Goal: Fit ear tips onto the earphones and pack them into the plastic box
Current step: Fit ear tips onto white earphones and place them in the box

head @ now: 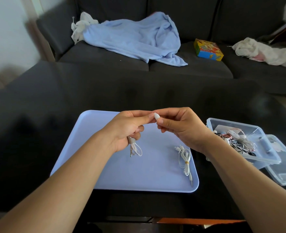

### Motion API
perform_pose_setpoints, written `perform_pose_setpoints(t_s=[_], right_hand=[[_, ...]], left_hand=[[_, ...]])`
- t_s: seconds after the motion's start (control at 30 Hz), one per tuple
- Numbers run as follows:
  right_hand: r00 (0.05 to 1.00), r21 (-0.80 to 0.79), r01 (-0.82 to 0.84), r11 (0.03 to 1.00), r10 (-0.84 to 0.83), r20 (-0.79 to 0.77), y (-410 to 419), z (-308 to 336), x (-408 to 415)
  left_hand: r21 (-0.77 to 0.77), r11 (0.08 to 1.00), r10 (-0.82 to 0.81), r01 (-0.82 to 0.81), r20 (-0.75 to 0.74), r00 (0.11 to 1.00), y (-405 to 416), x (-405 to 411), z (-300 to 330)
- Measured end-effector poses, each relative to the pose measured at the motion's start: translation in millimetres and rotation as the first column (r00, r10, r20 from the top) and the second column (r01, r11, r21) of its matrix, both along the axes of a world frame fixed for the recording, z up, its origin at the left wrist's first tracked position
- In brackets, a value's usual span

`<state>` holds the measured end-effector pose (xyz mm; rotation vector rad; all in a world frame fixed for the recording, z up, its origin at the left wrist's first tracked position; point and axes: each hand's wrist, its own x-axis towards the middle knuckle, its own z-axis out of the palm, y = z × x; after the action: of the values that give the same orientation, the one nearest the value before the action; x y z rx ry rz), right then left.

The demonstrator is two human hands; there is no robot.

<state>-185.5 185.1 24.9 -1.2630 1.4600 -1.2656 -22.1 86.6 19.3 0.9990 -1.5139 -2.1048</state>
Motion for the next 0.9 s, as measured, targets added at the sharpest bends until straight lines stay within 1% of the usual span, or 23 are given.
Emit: perform_pose_setpoints(t_s=[0.17, 0.3, 0.4, 0.47, 0.67, 0.9], right_hand=[[0.997, -0.049, 0.044, 0.998, -0.047, -0.065, 0.3, -4.2, 1.3], [0.990, -0.062, 0.052, 0.997, -0.059, -0.125, 0.4, -4.2, 0.8], [0.991, -0.062, 0.016, 0.998, -0.023, -0.129, 0.7, -2.1, 0.2], [0.991, -0.067, 0.006, 0.998, -0.015, -0.131, 0.6, -1.5, 0.6], [0.990, -0.106, 0.053, 0.993, -0.067, -0.126, 2.0, -4.5, -0.7], [0.991, -0.110, 0.054, 0.992, -0.067, -0.115, 1.2, -5.1, -1.0]], left_hand=[[-0.007, 1.000, 0.004, -0.004, 0.016, 1.000, 0.7, -0.2, -0.4], [0.024, 1.000, 0.003, -0.004, 0.023, 1.000, 0.9, 0.0, -0.9], [0.048, 0.999, 0.009, -0.009, 0.005, 1.000, 1.1, -0.4, -0.5], [0.034, 0.999, 0.008, -0.008, 0.007, 1.000, 0.9, -0.5, -0.3], [-0.004, 1.000, -0.030, 0.030, 0.027, 0.999, 3.5, -1.1, -0.5], [-0.004, 0.999, -0.036, 0.036, 0.025, 0.999, 3.4, 0.3, 0.9]])
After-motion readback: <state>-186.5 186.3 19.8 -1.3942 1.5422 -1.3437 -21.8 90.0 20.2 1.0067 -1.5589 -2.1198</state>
